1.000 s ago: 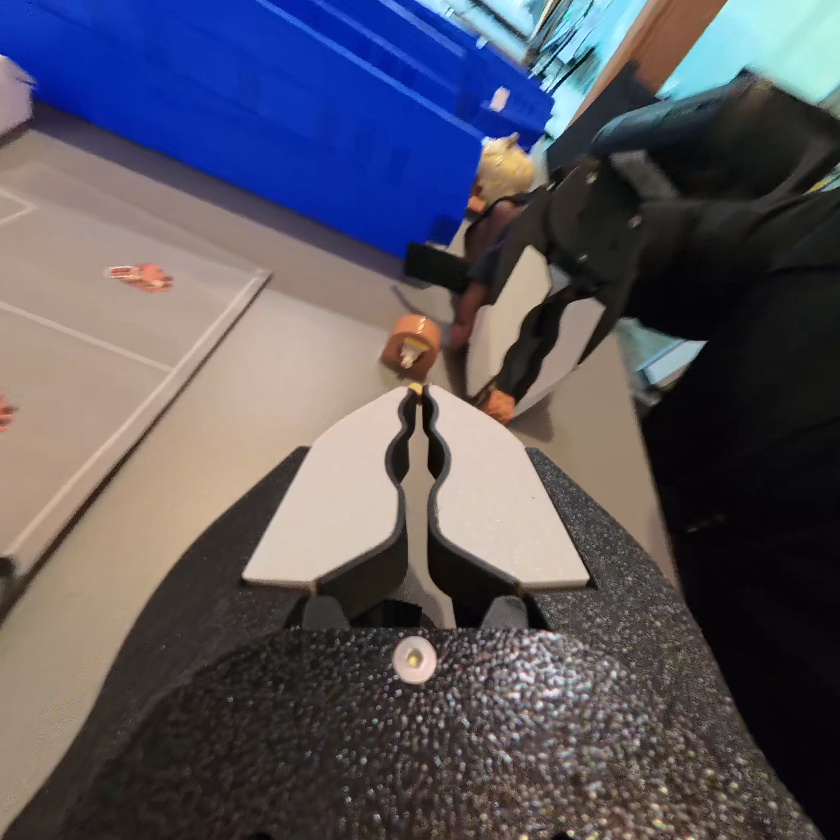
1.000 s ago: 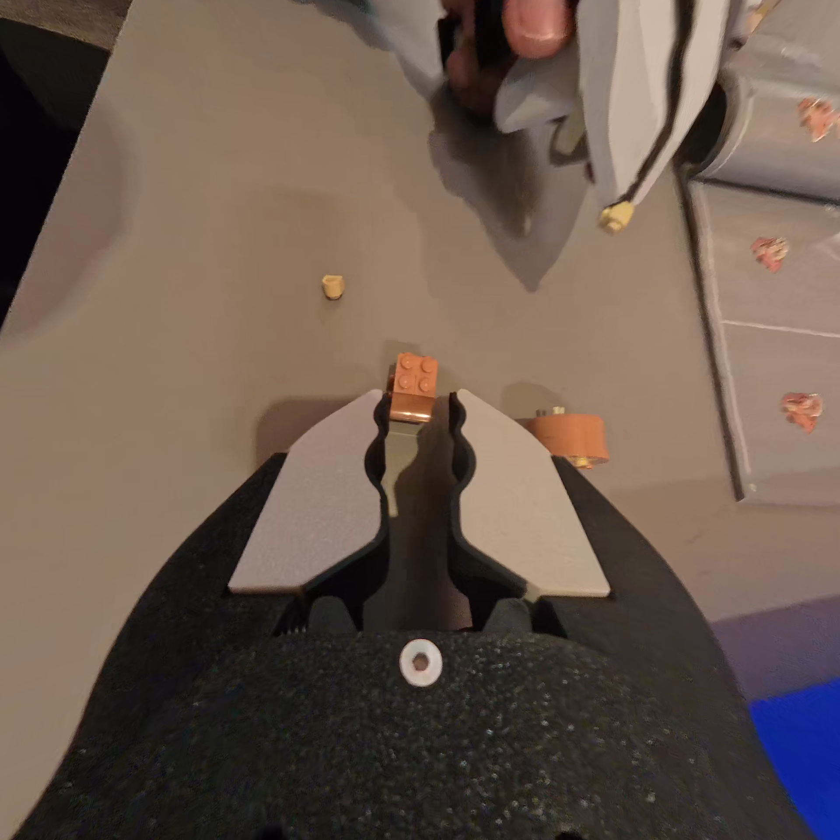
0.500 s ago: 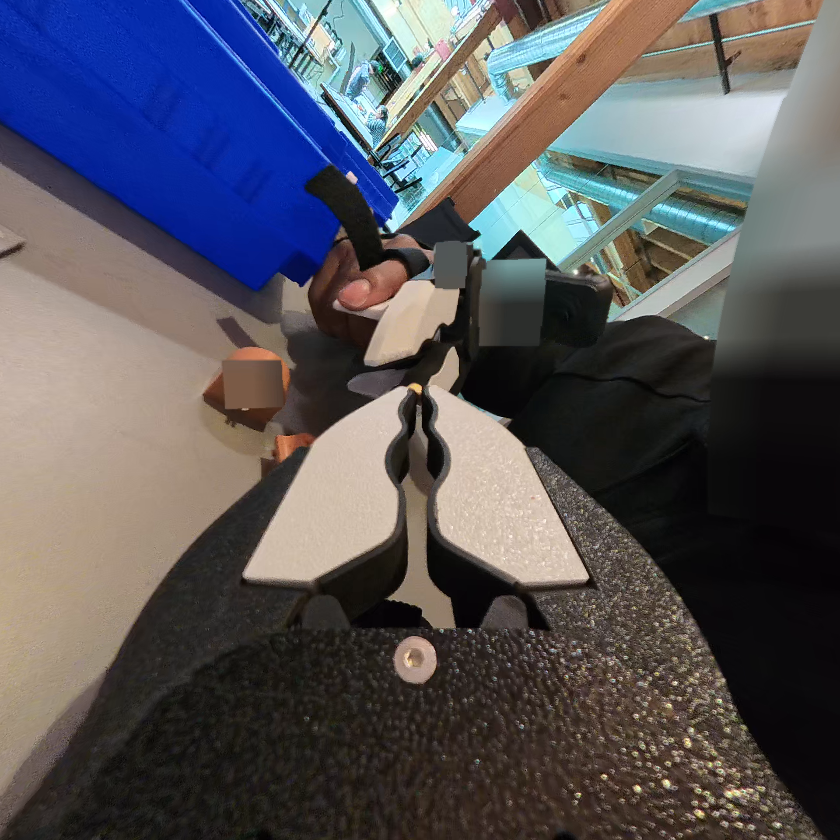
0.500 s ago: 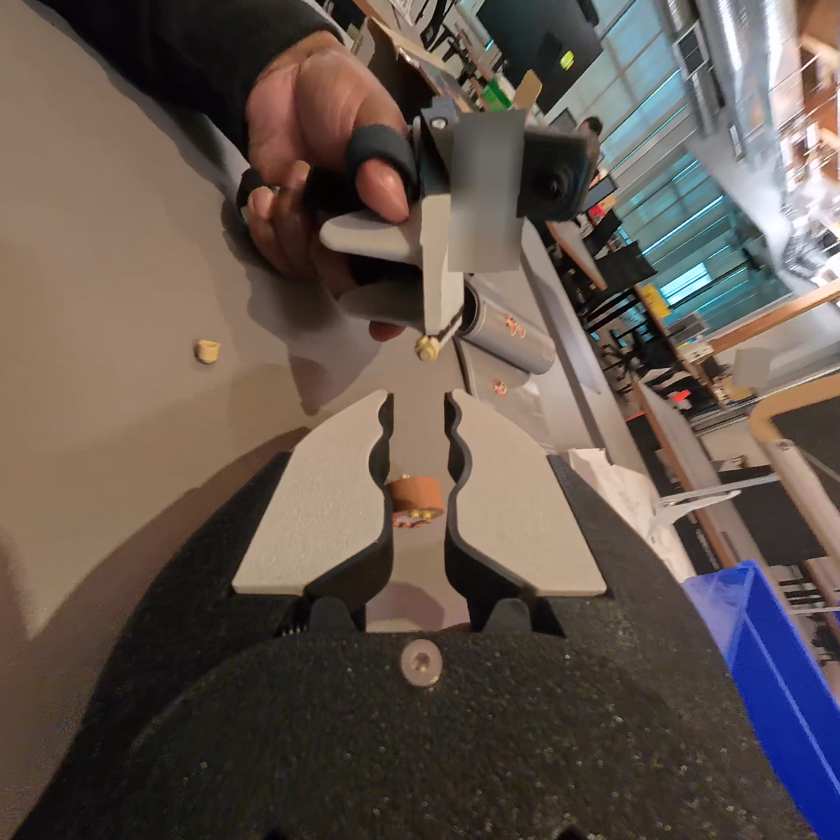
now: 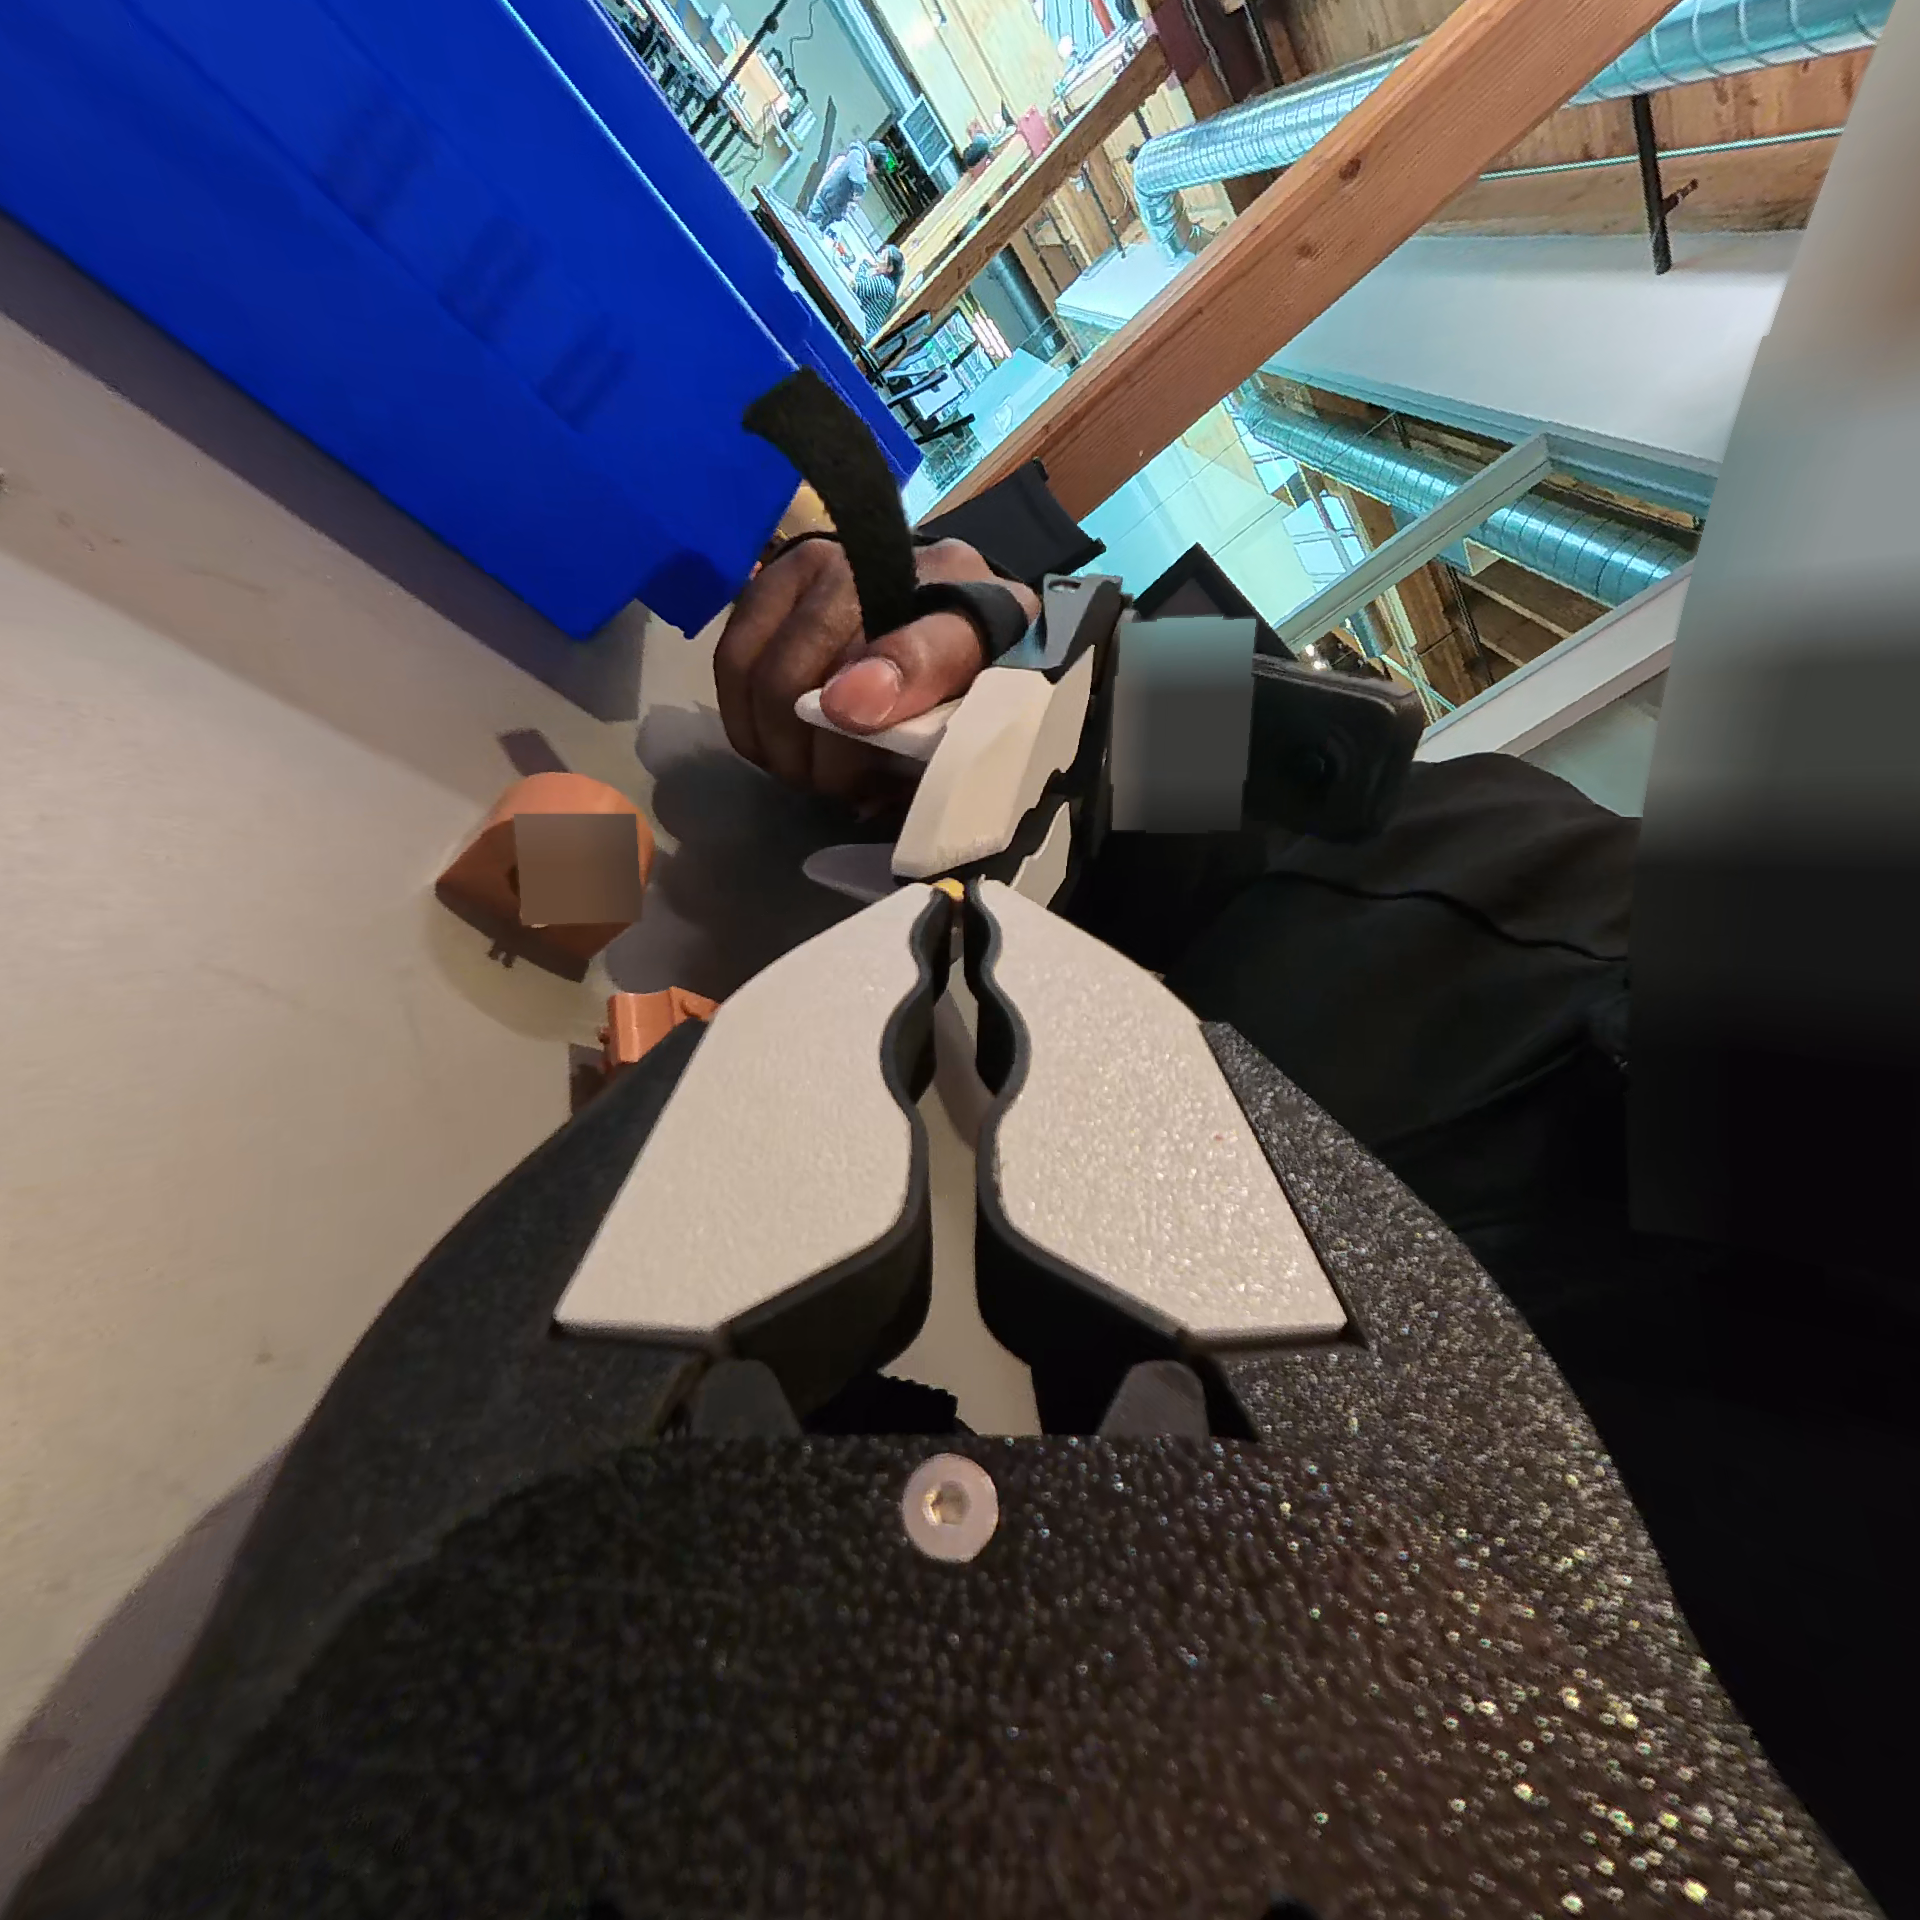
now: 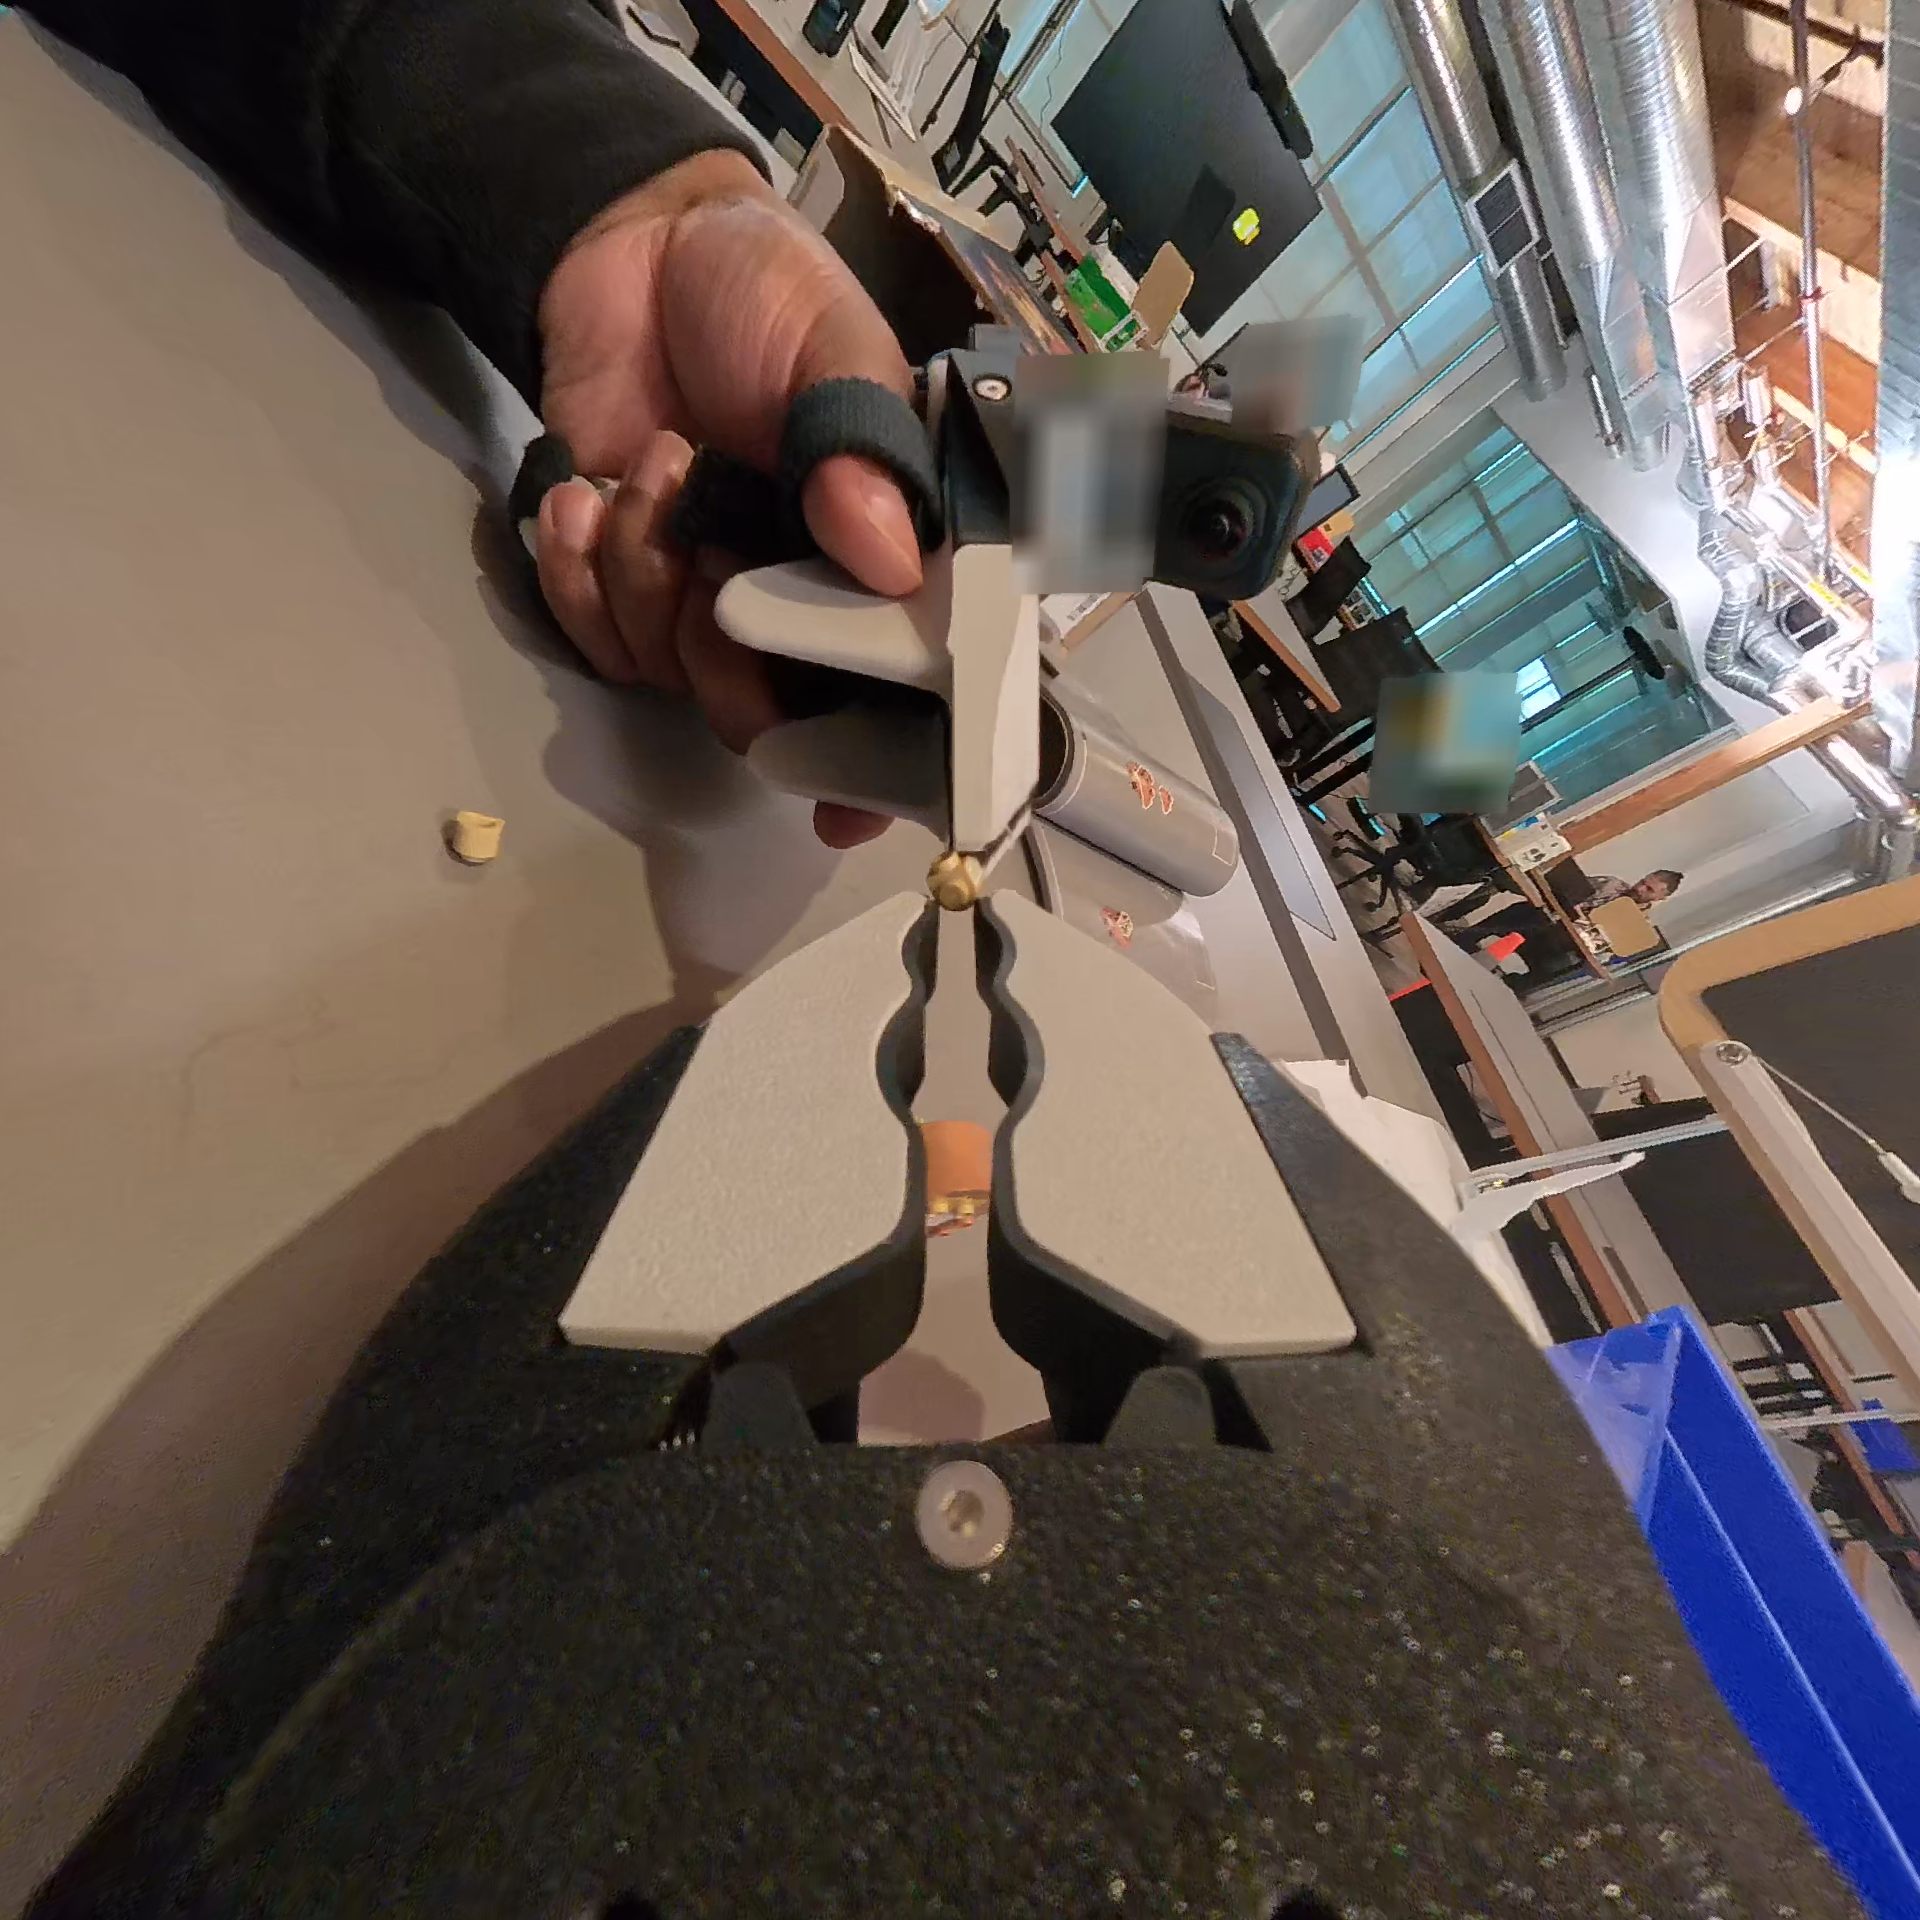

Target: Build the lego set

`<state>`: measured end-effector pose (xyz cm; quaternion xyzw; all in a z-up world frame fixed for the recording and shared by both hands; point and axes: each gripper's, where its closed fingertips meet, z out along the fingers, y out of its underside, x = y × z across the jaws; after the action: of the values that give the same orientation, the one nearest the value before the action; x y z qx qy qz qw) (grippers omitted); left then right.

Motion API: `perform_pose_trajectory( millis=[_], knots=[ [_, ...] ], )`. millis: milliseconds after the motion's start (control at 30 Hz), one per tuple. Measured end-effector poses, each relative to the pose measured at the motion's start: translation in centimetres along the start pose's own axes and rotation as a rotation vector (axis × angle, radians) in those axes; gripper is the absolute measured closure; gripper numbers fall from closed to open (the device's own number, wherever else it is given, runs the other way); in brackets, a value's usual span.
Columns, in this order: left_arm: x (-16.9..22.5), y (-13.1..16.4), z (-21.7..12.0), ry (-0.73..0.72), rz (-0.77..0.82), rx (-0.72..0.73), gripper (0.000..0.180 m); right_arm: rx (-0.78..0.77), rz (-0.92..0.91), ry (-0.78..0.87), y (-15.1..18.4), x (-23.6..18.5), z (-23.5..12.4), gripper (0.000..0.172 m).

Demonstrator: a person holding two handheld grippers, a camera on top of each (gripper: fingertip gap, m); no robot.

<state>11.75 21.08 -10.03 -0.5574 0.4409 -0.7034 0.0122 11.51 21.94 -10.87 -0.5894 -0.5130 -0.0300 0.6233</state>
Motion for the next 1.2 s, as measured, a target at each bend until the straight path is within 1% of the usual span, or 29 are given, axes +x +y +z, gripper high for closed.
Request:
perform_pose_trajectory(
  millis=[333, 367, 500, 633, 700, 767, 833, 900, 933, 967, 1033, 1067, 1133, 1200],
  knots=[
    [0.1, 0.0, 0.2, -0.019, 0.064, -0.008, 0.177, 0.006, 0.085, -0.053, -0.1, -0.2, -0.1, 0.167],
    [0.2, 0.0, 0.2, -0.02, 0.073, -0.006, 0.176, 0.006, 0.093, -0.06, 0.0, -0.3, -0.1, 0.172],
    [0.2, -0.3, 0.0, -0.028, 0.105, 0.007, 0.176, 0.002, 0.105, -0.082, -0.1, -0.7, 0.0, 0.172],
    [-0.5, -0.8, -0.3, -0.083, 0.138, 0.024, 0.176, -0.038, 0.09, -0.105, 0.6, -1.2, 0.1, 0.172],
    [-1.2, -1.6, -0.9, -0.161, 0.204, 0.052, 0.176, -0.046, 0.094, -0.112, 0.8, -1.3, 0.1, 0.172],
    [-2.6, -3.0, -2.1, -0.31, 0.303, 0.115, 0.178, -0.055, 0.099, -0.114, 0.9, -1.4, 0.0, 0.172],
    [-3.5, -5.3, -4.2, -0.524, 0.454, 0.259, 0.178, -0.064, 0.102, -0.118, 0.9, -1.6, 0.1, 0.172],
    [-2.6, -6.7, -5.6, -0.638, 0.617, 0.376, 0.179, -0.07, 0.094, -0.13, 0.9, -2.1, 0.1, 0.172],
    [-2.4, -7.0, -6.1, -0.702, 0.695, 0.401, 0.18, -0.077, 0.085, -0.137, 1.0, -2.4, 0.1, 0.172],
    [-2.0, -6.8, -6.0, -0.724, 0.786, 0.378, 0.18, -0.085, 0.074, -0.144, 1.1, -2.7, 0.2, 0.172],
    [-1.4, -5.4, -4.7, -0.693, 0.948, 0.223, 0.178, -0.091, 0.07, -0.16, 1.2, -3.0, 0.2, 0.172],
    [-1.3, -4.5, -4.3, -0.674, 0.995, 0.14, 0.176, -0.091, 0.079, -0.172, 1.3, -3.2, 0.2, 0.172],
    [-0.9, -2.8, -4.0, -0.64, 1.039, 0.022, 0.171, -0.09, 0.102, -0.192, 1.3, -3.4, 0.1, 0.172],
    [-0.4, -1.2, -4.3, -0.606, 1.045, -0.072, 0.167, -0.091, 0.12, -0.209, 1.4, -3.6, 0.1, 0.172]
  ],
)
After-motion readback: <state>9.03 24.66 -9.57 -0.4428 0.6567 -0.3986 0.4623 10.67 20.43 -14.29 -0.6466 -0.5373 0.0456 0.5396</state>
